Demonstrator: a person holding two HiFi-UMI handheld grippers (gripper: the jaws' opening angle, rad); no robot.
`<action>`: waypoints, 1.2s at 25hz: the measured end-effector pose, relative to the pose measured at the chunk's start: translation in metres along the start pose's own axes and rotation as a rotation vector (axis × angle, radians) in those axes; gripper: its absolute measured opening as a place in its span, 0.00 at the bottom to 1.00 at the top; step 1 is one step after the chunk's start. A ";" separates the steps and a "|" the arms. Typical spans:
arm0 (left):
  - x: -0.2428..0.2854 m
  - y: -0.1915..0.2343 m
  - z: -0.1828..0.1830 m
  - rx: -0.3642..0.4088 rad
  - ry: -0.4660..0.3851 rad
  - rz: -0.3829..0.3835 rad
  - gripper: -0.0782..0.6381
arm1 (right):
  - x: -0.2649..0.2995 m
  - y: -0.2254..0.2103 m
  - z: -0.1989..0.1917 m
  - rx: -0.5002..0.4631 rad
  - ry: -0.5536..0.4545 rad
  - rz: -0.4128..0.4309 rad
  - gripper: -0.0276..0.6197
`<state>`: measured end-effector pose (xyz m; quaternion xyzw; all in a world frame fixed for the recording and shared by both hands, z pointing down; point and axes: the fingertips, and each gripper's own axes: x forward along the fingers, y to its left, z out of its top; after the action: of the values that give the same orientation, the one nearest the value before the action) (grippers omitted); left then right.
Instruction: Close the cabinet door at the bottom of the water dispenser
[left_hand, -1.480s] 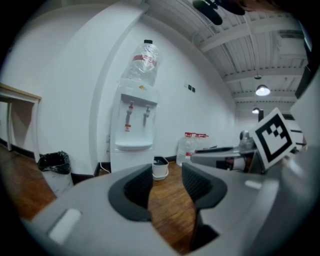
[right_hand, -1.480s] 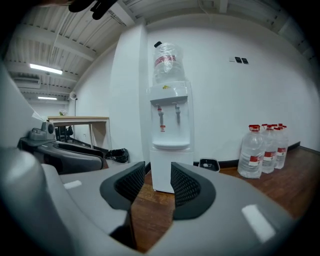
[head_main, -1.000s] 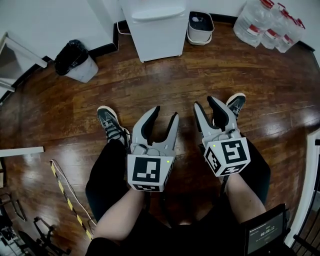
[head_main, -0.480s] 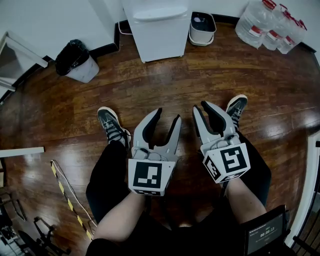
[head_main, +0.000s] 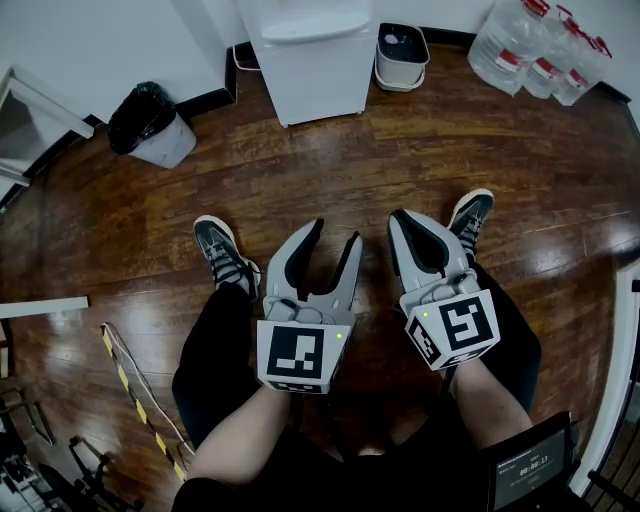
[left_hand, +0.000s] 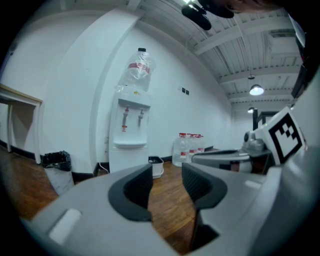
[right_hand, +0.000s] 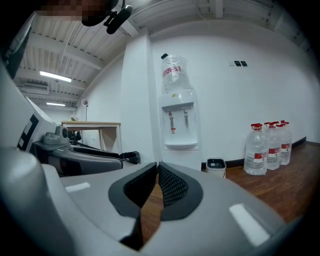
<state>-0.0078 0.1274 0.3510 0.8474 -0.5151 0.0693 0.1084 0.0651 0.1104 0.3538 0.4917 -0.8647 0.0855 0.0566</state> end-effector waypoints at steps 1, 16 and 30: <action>0.001 0.000 0.000 0.004 -0.009 0.004 0.39 | 0.000 0.000 0.000 0.000 0.001 0.003 0.07; 0.002 -0.004 -0.001 0.004 0.009 0.000 0.39 | -0.002 0.000 -0.001 0.005 0.005 0.015 0.07; 0.004 0.000 -0.004 0.000 -0.007 0.010 0.39 | 0.001 0.005 -0.006 0.006 0.016 0.029 0.07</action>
<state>-0.0064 0.1251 0.3552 0.8452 -0.5195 0.0670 0.1061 0.0602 0.1135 0.3589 0.4786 -0.8710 0.0931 0.0609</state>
